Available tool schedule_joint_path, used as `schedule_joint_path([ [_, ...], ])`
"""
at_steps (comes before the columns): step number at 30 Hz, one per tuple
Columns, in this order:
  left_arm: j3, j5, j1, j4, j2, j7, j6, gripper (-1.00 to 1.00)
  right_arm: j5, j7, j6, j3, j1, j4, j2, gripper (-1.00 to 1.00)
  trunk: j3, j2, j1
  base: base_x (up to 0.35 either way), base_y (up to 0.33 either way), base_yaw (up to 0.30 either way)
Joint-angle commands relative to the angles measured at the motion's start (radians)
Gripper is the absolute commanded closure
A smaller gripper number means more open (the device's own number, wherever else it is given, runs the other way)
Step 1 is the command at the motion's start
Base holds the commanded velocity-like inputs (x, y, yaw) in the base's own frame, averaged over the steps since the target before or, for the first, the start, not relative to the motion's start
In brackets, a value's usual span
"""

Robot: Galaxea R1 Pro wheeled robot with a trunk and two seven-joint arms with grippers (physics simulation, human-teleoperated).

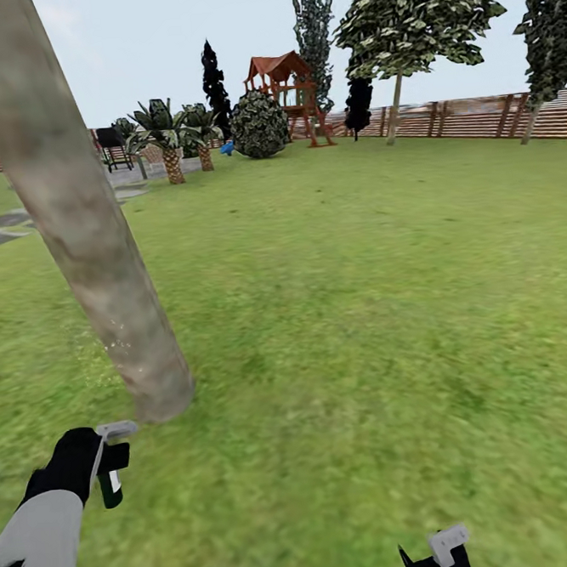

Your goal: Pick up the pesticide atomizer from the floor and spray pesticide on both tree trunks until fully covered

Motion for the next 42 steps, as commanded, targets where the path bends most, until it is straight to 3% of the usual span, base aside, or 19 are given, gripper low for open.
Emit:
schedule_joint_path([
  [1, 0.005, -0.016, -0.001, -0.001, -0.003, -0.009, 0.001, 1.00, 0.002, 0.008, -0.003, -0.009, 0.000, 0.000, 0.000, -1.00, -0.001, 0.000, 0.000, 0.317, 0.000, 0.038],
  [13, 0.006, -0.017, -0.001, -0.010, -0.003, -0.008, 0.001, 1.00, 0.002, 0.009, -0.003, -0.010, 0.000, -0.001, -0.002, -1.00, -0.001, 0.000, 0.000, 0.316, 0.018, 0.004],
  [26, 0.005, -0.016, -0.001, -0.007, -0.006, -0.003, 0.001, 1.00, 0.002, 0.009, -0.003, -0.009, 0.000, -0.001, -0.002, -1.00, -0.001, 0.000, 0.000, 0.016, 0.005, 0.230],
  [29, 0.005, 0.024, -0.001, -0.007, -0.006, -0.003, -0.001, 1.00, 0.002, 0.009, -0.003, -0.009, 0.000, -0.001, -0.002, -1.00, -0.001, 0.000, 0.000, 0.014, -0.008, 0.274],
  [30, 0.003, 0.071, -0.001, -0.007, -0.005, 0.000, -0.005, 1.00, 0.002, 0.009, -0.003, -0.009, 0.000, 0.000, -0.002, -1.00, -0.001, 0.000, 0.000, 0.127, -0.151, 0.168],
  [32, 0.002, 0.099, -0.001, -0.006, -0.006, 0.002, -0.008, 1.00, 0.002, 0.009, -0.003, -0.009, 0.000, 0.000, -0.002, -1.00, -0.001, 0.000, 0.000, 0.156, -0.192, 0.065],
  [42, 0.000, 0.109, -0.001, -0.001, -0.012, 0.003, -0.016, 1.00, 0.002, 0.009, -0.003, -0.009, 0.000, 0.000, -0.002, -1.00, -0.001, 0.000, 0.000, 0.073, -0.255, 0.006],
])
